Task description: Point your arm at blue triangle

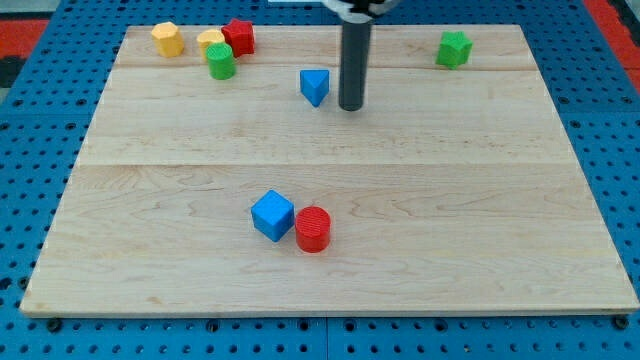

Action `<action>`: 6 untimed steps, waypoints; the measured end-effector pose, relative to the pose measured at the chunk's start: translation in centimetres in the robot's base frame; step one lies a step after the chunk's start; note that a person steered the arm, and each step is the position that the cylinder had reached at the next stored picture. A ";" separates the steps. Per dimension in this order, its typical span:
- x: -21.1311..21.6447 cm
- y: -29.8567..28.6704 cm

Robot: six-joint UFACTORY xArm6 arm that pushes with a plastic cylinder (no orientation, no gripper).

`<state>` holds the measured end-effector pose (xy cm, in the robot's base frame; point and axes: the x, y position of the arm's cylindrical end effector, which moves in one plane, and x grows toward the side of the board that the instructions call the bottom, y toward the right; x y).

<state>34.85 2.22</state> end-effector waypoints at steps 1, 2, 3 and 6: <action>1.4 -1.2; 2.1 -3.0; 2.1 -5.2; 2.7 -8.8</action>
